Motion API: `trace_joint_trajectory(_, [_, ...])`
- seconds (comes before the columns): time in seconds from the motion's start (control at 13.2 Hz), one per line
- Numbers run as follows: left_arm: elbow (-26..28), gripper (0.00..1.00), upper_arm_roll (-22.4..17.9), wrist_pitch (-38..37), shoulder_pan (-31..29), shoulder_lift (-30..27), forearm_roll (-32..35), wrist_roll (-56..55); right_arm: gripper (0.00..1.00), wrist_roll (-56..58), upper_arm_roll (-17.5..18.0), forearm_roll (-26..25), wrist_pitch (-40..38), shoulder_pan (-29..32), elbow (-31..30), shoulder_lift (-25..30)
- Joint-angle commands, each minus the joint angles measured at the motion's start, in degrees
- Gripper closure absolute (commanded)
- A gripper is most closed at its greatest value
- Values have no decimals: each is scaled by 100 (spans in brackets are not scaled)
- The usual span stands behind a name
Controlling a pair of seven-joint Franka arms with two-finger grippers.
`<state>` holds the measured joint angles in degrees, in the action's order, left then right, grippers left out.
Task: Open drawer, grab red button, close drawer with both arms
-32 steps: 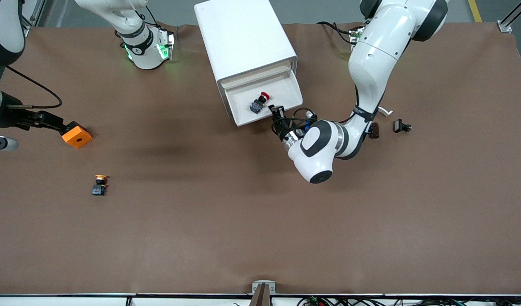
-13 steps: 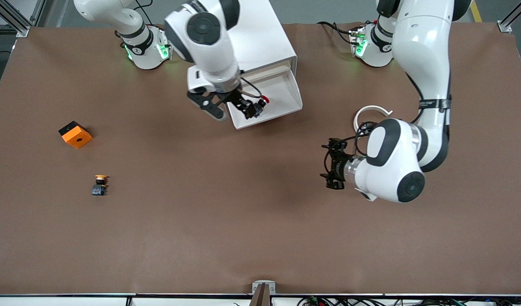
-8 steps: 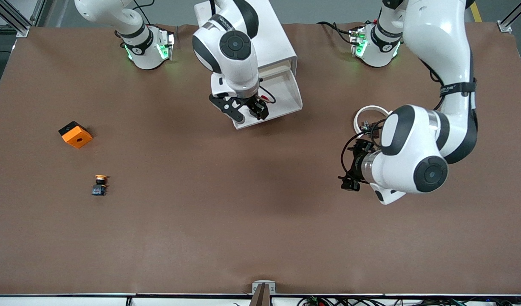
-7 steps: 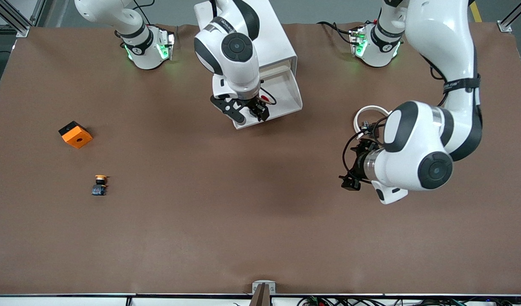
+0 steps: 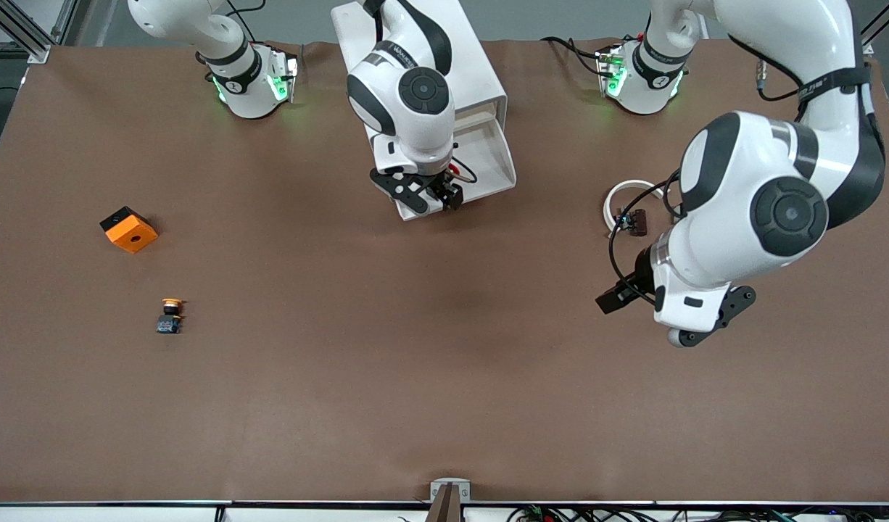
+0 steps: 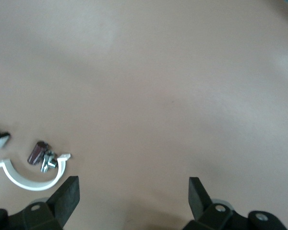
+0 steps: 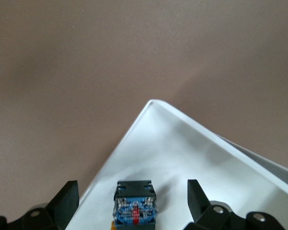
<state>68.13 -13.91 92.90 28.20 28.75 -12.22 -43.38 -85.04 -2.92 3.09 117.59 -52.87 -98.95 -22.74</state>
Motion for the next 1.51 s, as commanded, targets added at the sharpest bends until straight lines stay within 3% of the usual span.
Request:
trace_joint_trajectory(0.0, [358, 0, 64, 220, -33, -255, 141, 496, 0, -83, -60, -98, -17, -153, 25, -20])
trace_joint_trajectory(0.3, [850, 0, 64, 308, -113, -510, 150, 1164, 0, -48, -60, -98, -26, -241, 33, -46])
trace_joint_trajectory(0.53, [860, 0, 55, 308, -121, -484, 150, 1288, 0, -31, -60, -98, -26, -276, 33, -73])
trace_joint_trajectory(0.76, [869, 0, 55, 290, -104, -440, 150, 1279, 14, 83, -60, -90, -35, -267, 42, -99])
trace_joint_trajectory(1.06, [860, 0, 64, 281, -95, -396, 150, 1279, 77, 92, -60, -81, -26, -259, 51, -99])
trace_joint_trajectory(1.21, [860, 0, 55, 272, -69, -396, 150, 1262, 100, 84, -60, -81, -26, -267, 60, -99])
trace_joint_trajectory(1.44, [869, 0, 55, 281, -25, -387, 150, 1165, 100, 101, -68, -63, -61, -180, 191, -82])
